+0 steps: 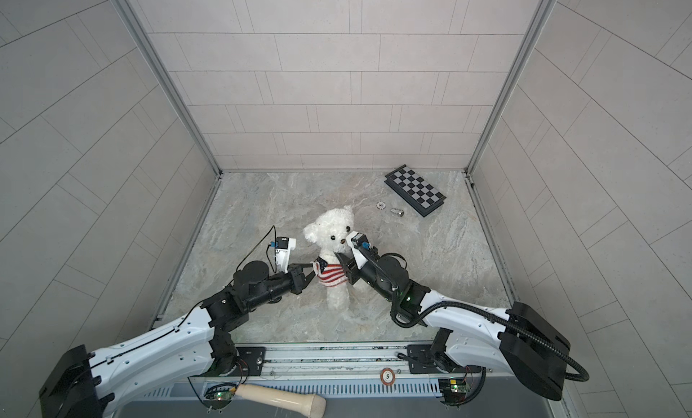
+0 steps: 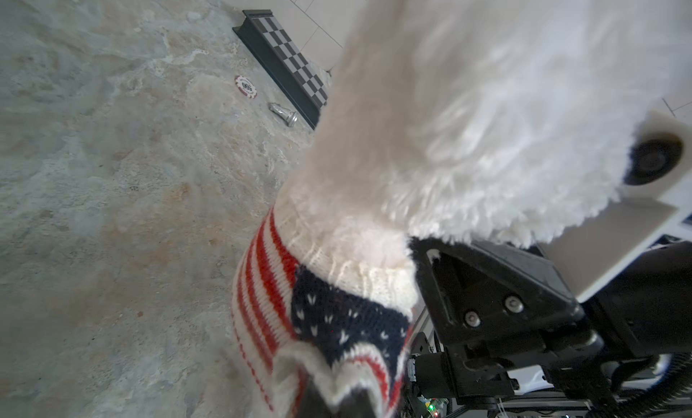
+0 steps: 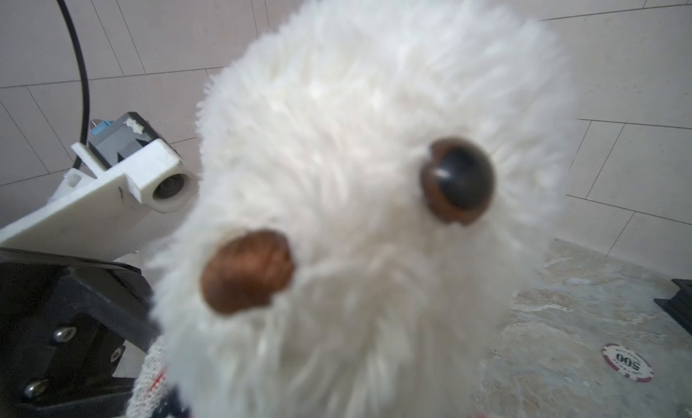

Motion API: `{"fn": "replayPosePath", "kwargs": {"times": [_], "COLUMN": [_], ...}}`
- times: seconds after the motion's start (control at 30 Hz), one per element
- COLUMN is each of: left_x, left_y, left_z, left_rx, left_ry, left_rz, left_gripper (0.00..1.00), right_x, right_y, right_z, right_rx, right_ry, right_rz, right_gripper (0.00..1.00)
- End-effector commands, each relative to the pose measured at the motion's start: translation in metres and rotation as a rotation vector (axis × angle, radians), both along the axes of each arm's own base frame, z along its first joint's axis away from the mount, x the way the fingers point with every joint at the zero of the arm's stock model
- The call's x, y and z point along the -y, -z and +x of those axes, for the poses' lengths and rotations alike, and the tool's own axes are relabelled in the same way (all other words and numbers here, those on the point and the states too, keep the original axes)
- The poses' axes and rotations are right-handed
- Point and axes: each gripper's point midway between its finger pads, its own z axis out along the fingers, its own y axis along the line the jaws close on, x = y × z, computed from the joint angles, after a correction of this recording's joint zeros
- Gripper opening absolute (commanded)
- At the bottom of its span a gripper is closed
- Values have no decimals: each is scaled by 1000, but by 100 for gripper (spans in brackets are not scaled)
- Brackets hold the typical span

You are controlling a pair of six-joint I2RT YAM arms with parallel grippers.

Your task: Dress the teddy bear

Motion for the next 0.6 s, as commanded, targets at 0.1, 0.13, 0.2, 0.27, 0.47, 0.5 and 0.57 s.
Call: {"fn": "replayPosePath", "kwargs": {"times": [0.1, 0.13, 0.2, 0.27, 0.47, 0.5, 0.57], "left_x": [-2, -2, -3, -3, -2, -2, -2], "left_y": [4, 8, 14, 19, 32, 37, 46], "left_z": [16, 16, 18, 20, 25, 26, 25], "left_rx": [-49, -61, -82, -99, -132, -145, -168], "left_ry": [-84, -87, -97, -105, -103, -102, -104], "left_rz": [-42, -37, -34, -33, -13, -6, -6], "left_gripper": [0, 0, 0, 0, 0, 0, 0], "right_x": [7, 8, 13, 18, 16, 13, 6], "right_y": [18, 23, 34, 42, 47, 49, 52], "right_z": [-9, -11, -14, -16, -30, -32, -32], "right_rx": [-70, -84, -112, -136, -123, -117, -105], "right_ry": [-20, -24, -20, -11, -89, -112, -146], "right_rz": [-66, -77, -105, -131, -149, -160, -188], "right_gripper": [65, 67, 71, 73, 76, 76, 76]}}
